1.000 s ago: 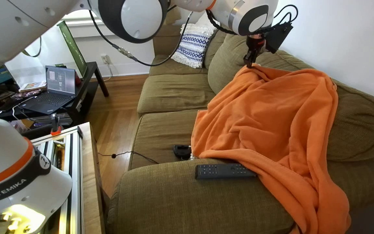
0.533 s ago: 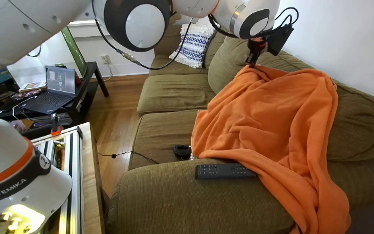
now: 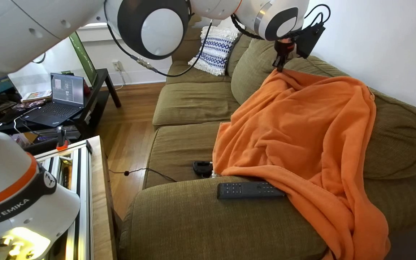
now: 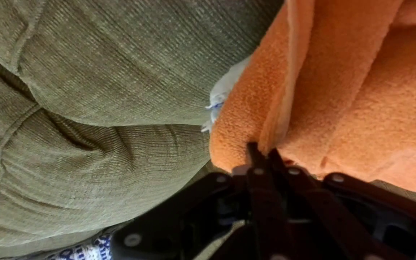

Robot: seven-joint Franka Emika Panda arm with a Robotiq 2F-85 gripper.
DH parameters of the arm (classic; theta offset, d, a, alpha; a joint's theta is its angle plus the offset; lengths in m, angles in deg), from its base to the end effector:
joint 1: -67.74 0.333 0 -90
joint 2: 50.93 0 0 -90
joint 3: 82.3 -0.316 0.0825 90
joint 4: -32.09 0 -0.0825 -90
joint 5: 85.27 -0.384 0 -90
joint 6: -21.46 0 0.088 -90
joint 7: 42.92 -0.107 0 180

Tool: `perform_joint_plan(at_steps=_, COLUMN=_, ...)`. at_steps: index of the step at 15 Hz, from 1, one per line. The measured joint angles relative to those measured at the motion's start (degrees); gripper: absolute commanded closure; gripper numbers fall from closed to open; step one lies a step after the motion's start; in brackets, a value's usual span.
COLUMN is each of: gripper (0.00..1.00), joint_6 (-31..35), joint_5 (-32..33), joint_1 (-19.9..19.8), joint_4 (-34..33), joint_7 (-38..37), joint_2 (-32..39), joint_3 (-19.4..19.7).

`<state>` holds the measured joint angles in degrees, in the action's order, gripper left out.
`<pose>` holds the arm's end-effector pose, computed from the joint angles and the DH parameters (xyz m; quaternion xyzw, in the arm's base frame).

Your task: Use the orange towel to cover the pillow

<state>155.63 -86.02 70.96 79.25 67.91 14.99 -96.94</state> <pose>0.8155 0.1523 0.2563 0.5085 0.8319 0.2111 0.0696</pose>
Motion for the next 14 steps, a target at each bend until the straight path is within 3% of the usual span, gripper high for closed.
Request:
perform_joint_plan(at_steps=7, gripper=0.99, joint_6=0.00, joint_5=-2.53, joint_1=2.56, joint_4=-8.76, joint_7=-1.88, joint_2=2.58, joint_3=-1.55)
perform_joint_plan(at_steps=14, gripper=0.99, joint_6=15.55, joint_5=-5.00, joint_1=3.07, joint_4=-16.05, joint_7=-6.46, joint_2=9.43, joint_3=-4.36)
